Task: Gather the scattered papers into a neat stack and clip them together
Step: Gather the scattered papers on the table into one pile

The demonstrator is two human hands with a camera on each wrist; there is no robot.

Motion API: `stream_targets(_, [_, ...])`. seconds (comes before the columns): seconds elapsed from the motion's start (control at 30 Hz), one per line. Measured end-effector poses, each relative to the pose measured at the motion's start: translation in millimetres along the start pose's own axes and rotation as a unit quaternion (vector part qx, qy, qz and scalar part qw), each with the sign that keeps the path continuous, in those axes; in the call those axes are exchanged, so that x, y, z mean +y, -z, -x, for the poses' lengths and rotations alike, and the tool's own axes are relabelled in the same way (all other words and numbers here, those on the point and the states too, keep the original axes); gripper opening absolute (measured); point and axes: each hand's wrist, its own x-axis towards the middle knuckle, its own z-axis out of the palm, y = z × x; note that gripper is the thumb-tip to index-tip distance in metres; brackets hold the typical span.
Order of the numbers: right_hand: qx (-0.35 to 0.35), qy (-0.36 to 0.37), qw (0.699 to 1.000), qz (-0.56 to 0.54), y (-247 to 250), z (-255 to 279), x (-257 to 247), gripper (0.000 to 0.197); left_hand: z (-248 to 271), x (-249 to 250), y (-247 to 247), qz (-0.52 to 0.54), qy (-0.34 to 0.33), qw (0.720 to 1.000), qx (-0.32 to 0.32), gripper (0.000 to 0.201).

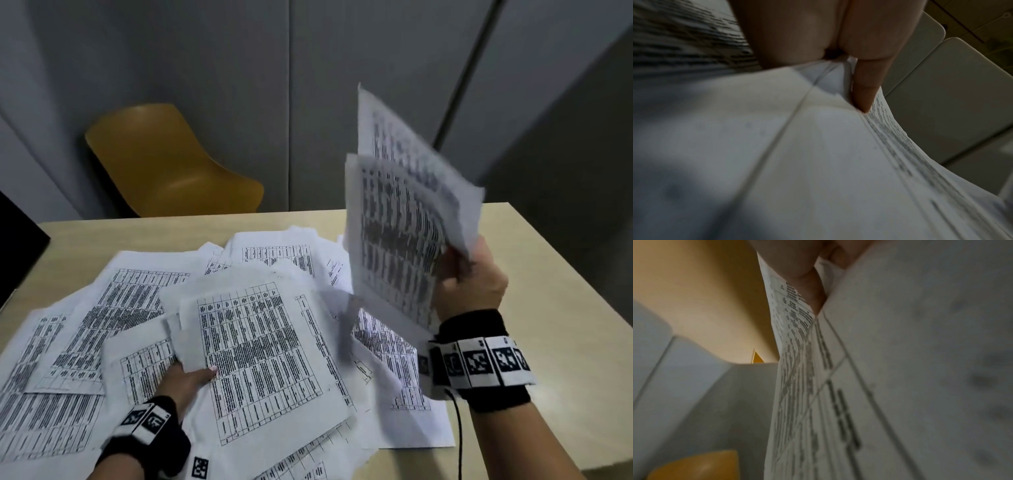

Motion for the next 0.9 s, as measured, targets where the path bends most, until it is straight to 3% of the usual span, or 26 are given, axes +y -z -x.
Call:
stream_targets(0.07, [-0.013,-0.024,0.998,-0.050,-5.8,1.0,-9.0,0.013,0.3,-0.1,-0.1,-0.009,0.000,1.000,-0.002,0.054])
stream_targets(0.17, [-0.117,-0.140,0.979,-0.086,-24.3,20.8,-13.7,0.024,-0.1,0.8,0.3,-0.017,-0.001,1.000,-0.008,0.055])
stream_targets(0.27, [-0.161,-0.226,0.954,-0.116,-35.8,45.6,-15.1,0.007,-0.5,1.4,0.5,-0.002,-0.004,1.000,-0.010,0.057])
stream_targets(0.33, [-0.173,-0.294,0.922,-0.183,-38.9,56.3,-17.4,0.003,-2.9,-0.8,1.0,-0.010,-0.005,1.000,0.003,0.055])
stream_targets(0.43, [-0.191,-0.400,0.845,-0.301,-43.0,65.9,-23.4,0.011,-6.2,-2.8,1.6,-0.036,-0.003,0.999,0.017,0.032])
stream_targets(0.5, [-0.206,-0.419,0.835,-0.292,-45.9,69.2,-21.3,0.019,-7.4,-2.3,2.8,-0.043,-0.005,0.999,0.018,0.025])
stream_targets(0.57, [-0.215,-0.412,0.844,-0.269,-49.9,73.3,-18.4,0.012,-7.9,-1.8,3.8,-0.043,-0.008,0.999,0.019,0.024])
stream_targets(0.63, [-0.247,-0.347,0.883,-0.196,-57.7,80.9,-8.3,0.004,-7.3,-1.7,2.6,-0.021,-0.010,0.999,0.023,0.024])
stream_targets(0.7, [-0.317,-0.272,0.905,-0.082,-67.1,90.6,4.9,0.015,-6.9,-1.3,-0.7,0.009,-0.012,0.999,0.029,0.036])
stream_targets(0.8, [-0.418,-0.211,0.884,0.002,-79.0,103.4,17.2,0.027,-7.6,-2.0,-2.1,0.059,-0.003,0.998,0.004,0.070])
stream_targets(0.9, [-0.489,-0.202,0.848,0.013,-84.8,115.9,14.6,0.028,-12.1,-7.2,-1.0,0.046,-0.009,0.999,0.007,0.047])
